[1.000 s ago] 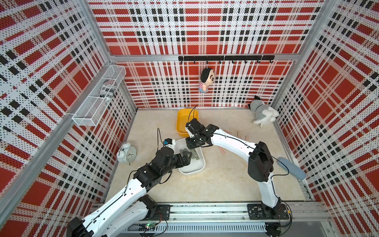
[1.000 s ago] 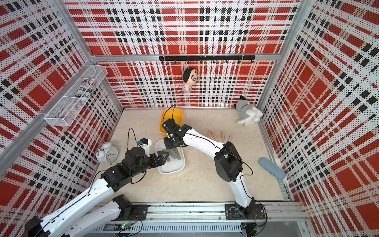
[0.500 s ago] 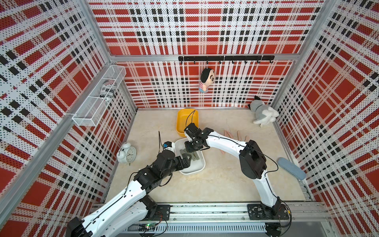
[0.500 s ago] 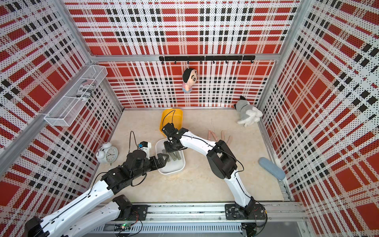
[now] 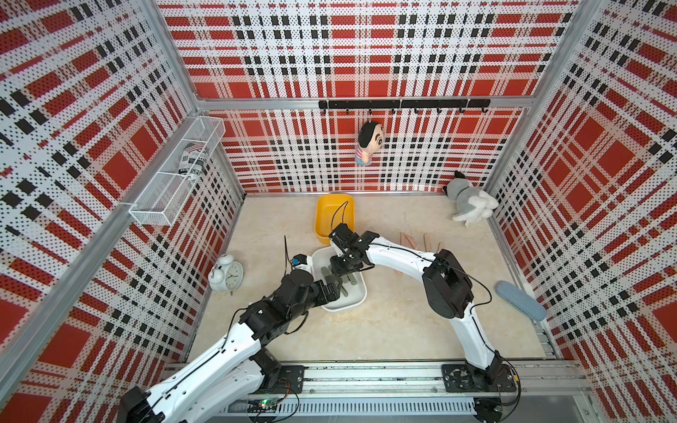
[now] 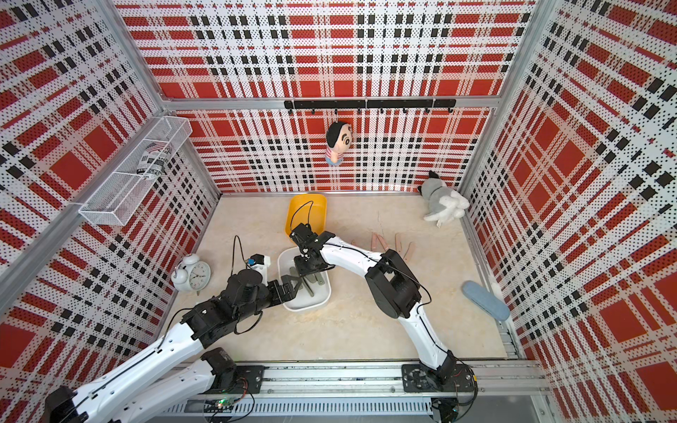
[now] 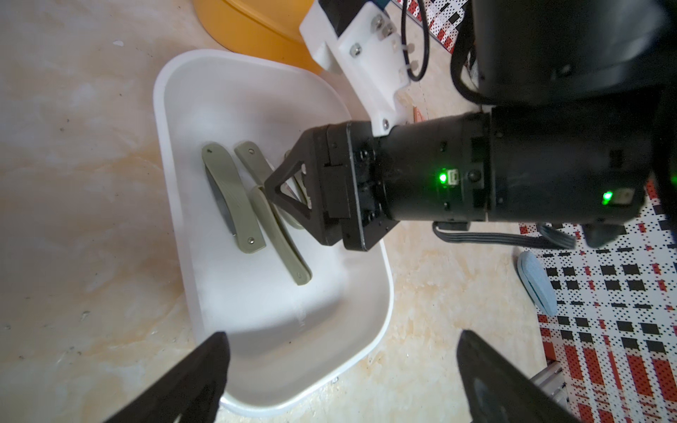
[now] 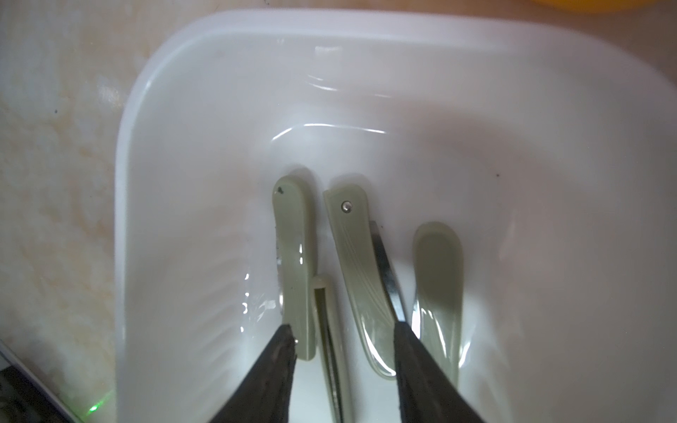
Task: Place the fruit knives into the storage box by color
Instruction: Place the fruit knife in the storage box.
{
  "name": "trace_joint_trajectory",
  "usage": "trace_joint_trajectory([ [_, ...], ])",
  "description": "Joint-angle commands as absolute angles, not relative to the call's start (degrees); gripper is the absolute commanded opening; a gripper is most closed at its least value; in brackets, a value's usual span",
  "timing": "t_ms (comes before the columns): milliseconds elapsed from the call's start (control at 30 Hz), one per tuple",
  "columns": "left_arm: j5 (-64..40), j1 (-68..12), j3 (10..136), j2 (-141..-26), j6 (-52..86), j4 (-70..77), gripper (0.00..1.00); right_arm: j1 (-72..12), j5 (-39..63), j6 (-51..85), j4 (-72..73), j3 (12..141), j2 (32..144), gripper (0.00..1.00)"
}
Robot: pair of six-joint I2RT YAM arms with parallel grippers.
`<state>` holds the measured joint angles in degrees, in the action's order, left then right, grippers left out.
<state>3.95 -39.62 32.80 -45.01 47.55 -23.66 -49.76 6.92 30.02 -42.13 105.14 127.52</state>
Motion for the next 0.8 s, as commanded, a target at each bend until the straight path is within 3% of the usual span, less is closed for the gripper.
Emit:
trace_joint_trajectory([
  [0, 5.07, -39.90, 33.00, -44.27, 47.81, -23.57, 0.98, -49.70, 7.43, 29.76, -42.44, 106.28, 125.45, 0.53],
  [300, 3.76, -36.65, 39.60, -48.72, 43.86, -24.04, 0.98, -47.29, 8.09, 28.55, -41.57, 105.39, 116.35, 0.56],
  [500, -1.82, -29.72, 45.31, -52.20, 39.85, -23.97, 0.98, -42.83, 6.95, 28.22, -41.26, 97.78, 110.46, 0.57],
  [767, -4.62, -26.55, 50.78, -58.93, 35.34, -23.14, 0.98, -41.75, 9.07, 27.84, -40.71, 88.09, 109.36, 0.55],
])
